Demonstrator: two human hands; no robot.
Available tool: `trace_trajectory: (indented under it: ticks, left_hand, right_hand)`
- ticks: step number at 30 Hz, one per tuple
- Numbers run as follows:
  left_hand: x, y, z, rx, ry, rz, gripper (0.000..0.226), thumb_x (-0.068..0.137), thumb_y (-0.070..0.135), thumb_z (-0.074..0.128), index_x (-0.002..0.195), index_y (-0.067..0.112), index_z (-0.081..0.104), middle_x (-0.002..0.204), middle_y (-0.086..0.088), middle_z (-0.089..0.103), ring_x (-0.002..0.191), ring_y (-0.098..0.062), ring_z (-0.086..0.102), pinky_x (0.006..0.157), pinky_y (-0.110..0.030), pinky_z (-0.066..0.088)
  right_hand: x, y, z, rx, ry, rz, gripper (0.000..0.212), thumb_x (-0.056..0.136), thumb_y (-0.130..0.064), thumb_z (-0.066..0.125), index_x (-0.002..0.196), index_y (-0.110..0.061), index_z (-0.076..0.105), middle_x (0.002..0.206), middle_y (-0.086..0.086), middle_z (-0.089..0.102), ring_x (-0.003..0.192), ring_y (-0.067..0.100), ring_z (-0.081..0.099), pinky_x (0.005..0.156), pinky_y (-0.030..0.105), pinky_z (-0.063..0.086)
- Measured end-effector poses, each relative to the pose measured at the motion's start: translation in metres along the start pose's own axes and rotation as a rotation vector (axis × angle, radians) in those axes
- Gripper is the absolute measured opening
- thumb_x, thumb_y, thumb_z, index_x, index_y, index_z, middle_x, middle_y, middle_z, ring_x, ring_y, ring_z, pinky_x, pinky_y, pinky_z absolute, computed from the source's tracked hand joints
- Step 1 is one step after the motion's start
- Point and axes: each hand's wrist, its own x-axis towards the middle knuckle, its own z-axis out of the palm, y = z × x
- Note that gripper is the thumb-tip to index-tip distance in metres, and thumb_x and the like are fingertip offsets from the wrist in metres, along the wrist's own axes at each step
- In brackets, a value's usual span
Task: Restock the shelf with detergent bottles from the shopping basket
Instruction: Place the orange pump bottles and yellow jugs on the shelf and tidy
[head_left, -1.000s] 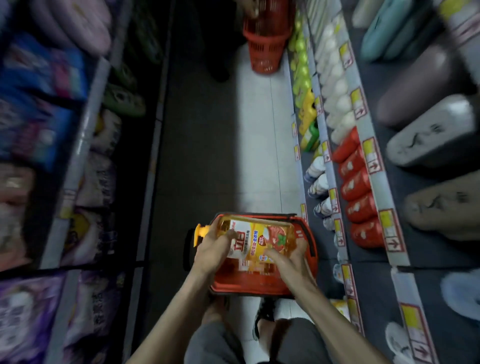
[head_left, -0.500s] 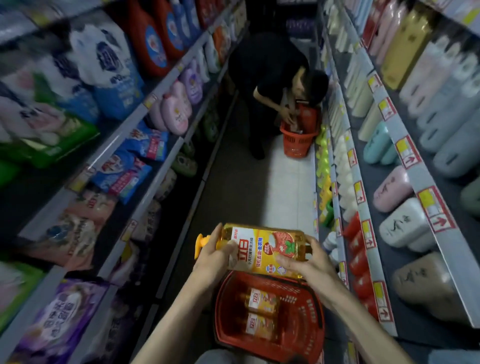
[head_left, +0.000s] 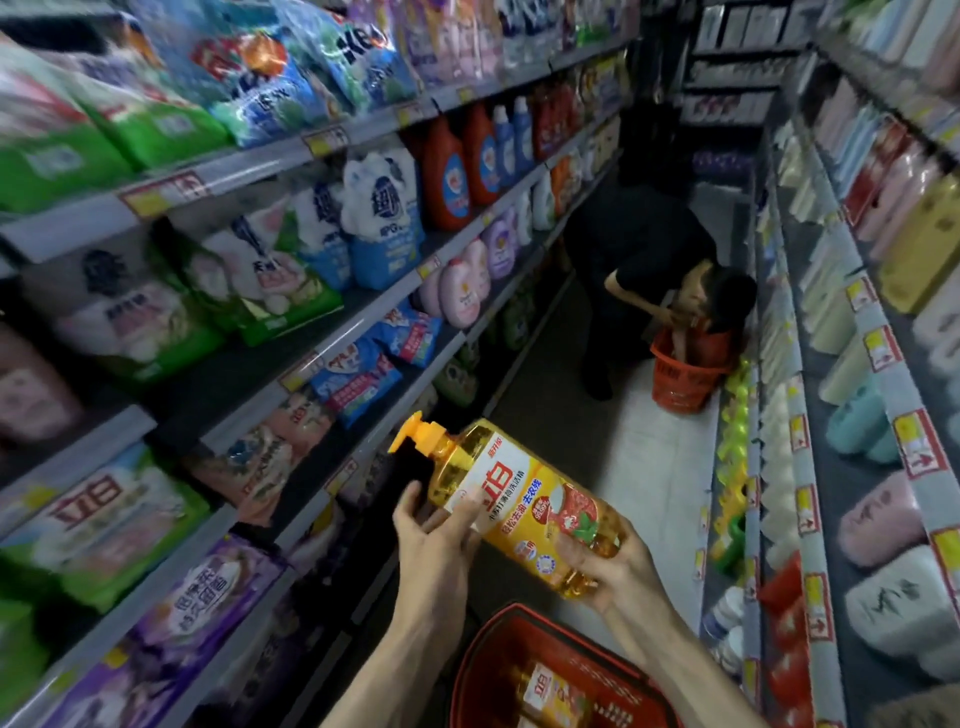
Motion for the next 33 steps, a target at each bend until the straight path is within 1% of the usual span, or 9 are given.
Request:
trace_trajectory:
  ticks: [2,4,7,11,18,20,24,28,33]
  left_hand:
    - [-0.014,0.008,-0.004,-0.070,-0.098,-0.084,0.065,0.083,0.032,0.076,0.141,0.011,0.057,0.121,-0.013,0.077,0.105,-0.026,0.078,0.098,-0.041,0.056]
    - [-0.026,0.017,-0.015,-0.099,-0.113,-0.096,0.055,0.082,0.034,0.073,0.132,0.011,0.065,0.117,-0.011,0.079,0.105,-0.026,0.078,0.098,-0.041,0.056]
    - [-0.042,0.034,-0.045,-0.114,-0.070,-0.072,0.055,0.082,0.034,0.074,0.131,0.011,0.065,0.116,-0.013,0.079,0.111,-0.030,0.076,0.100,-0.046,0.056]
    - [-0.068,0.048,-0.100,-0.104,0.004,-0.025,0.054,0.083,0.037,0.075,0.131,0.013,0.067,0.115,-0.010,0.080,0.112,-0.030,0.074,0.096,-0.047,0.057]
    - [-0.135,0.056,-0.204,-0.101,0.150,0.073,0.043,0.088,0.039,0.078,0.125,0.017,0.073,0.115,-0.008,0.080,0.113,-0.030,0.075,0.111,-0.058,0.049]
    - [-0.156,0.059,-0.232,-0.093,0.207,0.122,0.045,0.087,0.039,0.078,0.126,0.017,0.073,0.116,-0.007,0.080,0.112,-0.030,0.075,0.106,-0.057,0.052]
    - [-0.194,0.069,-0.282,-0.118,0.320,0.199,0.040,0.088,0.038,0.077,0.123,0.019,0.074,0.110,-0.003,0.082,0.106,-0.027,0.076,0.082,-0.045,0.056]
    - [-0.221,0.077,-0.320,-0.149,0.420,0.243,0.048,0.080,0.041,0.080,0.123,0.018,0.074,0.111,-0.005,0.081,0.108,-0.028,0.076,0.094,-0.053,0.058]
    - [-0.247,0.086,-0.353,-0.170,0.550,0.337,0.041,0.088,0.032,0.076,0.124,0.013,0.073,0.111,-0.009,0.081,0.100,-0.025,0.079,0.083,-0.041,0.061]
  right_hand:
    - [-0.002,0.001,0.015,0.006,-0.049,0.015,0.081,0.072,-0.015,0.091,0.142,-0.015,0.051,0.124,0.015,0.075,0.111,0.037,0.075,0.090,0.051,0.061]
    - [-0.009,0.003,0.033,-0.030,-0.103,0.029,0.076,0.076,-0.015,0.087,0.143,-0.016,0.050,0.125,0.014,0.075,0.111,0.035,0.076,0.090,0.050,0.061]
    - [-0.024,0.003,0.062,-0.107,-0.194,0.043,0.076,0.073,-0.018,0.089,0.138,-0.018,0.050,0.123,0.013,0.075,0.106,0.032,0.077,0.084,0.045,0.063]
    - [-0.051,0.016,0.098,-0.285,-0.337,0.088,0.105,0.052,-0.038,0.106,0.138,-0.014,0.050,0.122,0.011,0.077,0.113,0.032,0.075,0.104,0.052,0.057]
    - [-0.111,0.053,0.178,-0.582,-0.596,0.079,0.110,0.050,-0.068,0.097,0.139,-0.018,0.054,0.126,0.002,0.076,0.118,0.021,0.073,0.111,0.046,0.053]
    - [-0.126,0.062,0.205,-0.670,-0.686,0.060,0.111,0.049,-0.076,0.092,0.138,-0.019,0.057,0.126,-0.001,0.076,0.119,0.018,0.072,0.113,0.044,0.051]
    - [-0.152,0.084,0.264,-0.788,-0.809,0.003,0.114,0.048,-0.087,0.084,0.140,-0.025,0.058,0.130,-0.006,0.073,0.123,0.013,0.068,0.115,0.042,0.049]
    - [-0.174,0.101,0.321,-0.834,-0.940,-0.030,0.090,0.060,-0.077,0.083,0.135,-0.033,0.059,0.125,-0.012,0.075,0.118,0.006,0.069,0.110,0.038,0.052]
    - [-0.185,0.118,0.379,-0.826,-1.069,-0.003,0.055,0.080,-0.047,0.086,0.128,-0.029,0.065,0.117,-0.009,0.079,0.112,0.011,0.074,0.098,0.033,0.057]
